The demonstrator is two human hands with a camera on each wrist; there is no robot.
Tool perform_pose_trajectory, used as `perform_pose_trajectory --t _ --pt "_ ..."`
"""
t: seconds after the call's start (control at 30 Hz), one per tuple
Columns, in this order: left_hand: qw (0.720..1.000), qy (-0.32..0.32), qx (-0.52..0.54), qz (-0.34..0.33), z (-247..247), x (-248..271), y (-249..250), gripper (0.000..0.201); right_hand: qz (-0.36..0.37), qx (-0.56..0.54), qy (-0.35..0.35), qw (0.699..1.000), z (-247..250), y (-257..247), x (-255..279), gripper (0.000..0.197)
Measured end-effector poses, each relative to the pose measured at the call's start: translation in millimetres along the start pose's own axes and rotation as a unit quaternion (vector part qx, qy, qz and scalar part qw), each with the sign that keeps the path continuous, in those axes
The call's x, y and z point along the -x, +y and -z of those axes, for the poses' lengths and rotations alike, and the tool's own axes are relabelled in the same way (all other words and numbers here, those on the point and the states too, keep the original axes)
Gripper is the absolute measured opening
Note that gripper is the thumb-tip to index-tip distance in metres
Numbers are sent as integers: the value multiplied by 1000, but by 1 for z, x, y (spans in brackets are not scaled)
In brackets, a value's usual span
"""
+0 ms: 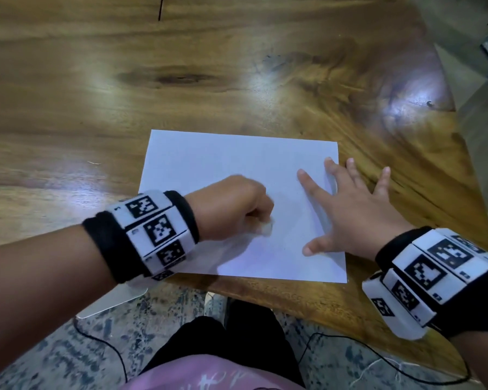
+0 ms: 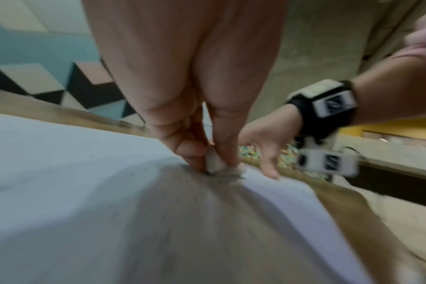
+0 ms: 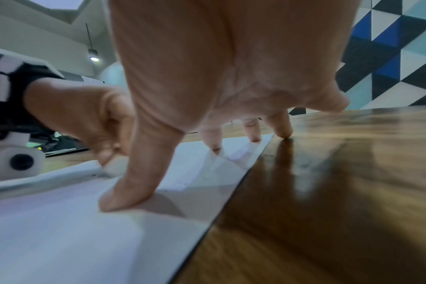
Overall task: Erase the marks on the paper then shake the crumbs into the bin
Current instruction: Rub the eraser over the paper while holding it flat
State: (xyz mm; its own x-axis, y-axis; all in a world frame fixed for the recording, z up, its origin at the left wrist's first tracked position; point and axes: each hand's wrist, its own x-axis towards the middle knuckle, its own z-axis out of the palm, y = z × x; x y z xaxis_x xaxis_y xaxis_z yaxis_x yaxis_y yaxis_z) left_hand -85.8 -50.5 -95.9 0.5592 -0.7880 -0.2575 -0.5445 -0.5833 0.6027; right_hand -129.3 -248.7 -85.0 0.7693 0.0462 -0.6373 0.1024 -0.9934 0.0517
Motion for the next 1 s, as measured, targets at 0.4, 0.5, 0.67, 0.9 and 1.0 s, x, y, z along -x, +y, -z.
perform_pose_trajectory --t 0.4,0.5,0.67,0.9,1.0 --pt "998 -45 -33 -29 6 -36 19 16 16 -4 -29 999 0 3 1 132" --pt "995 -68 -40 -62 -6 -33 24 11 18 -10 -25 999 -1 3 1 131" --pt "983 -171 -31 -65 -7 -1 13 9 20 -11 -25 999 -1 4 1 132" --pt "993 -87 -51 -69 4 -35 20 16 19 -11 -29 999 0 3 2 131" --pt "986 -134 -37 -88 -1 -11 9 8 19 -13 -30 999 1 3 2 131"
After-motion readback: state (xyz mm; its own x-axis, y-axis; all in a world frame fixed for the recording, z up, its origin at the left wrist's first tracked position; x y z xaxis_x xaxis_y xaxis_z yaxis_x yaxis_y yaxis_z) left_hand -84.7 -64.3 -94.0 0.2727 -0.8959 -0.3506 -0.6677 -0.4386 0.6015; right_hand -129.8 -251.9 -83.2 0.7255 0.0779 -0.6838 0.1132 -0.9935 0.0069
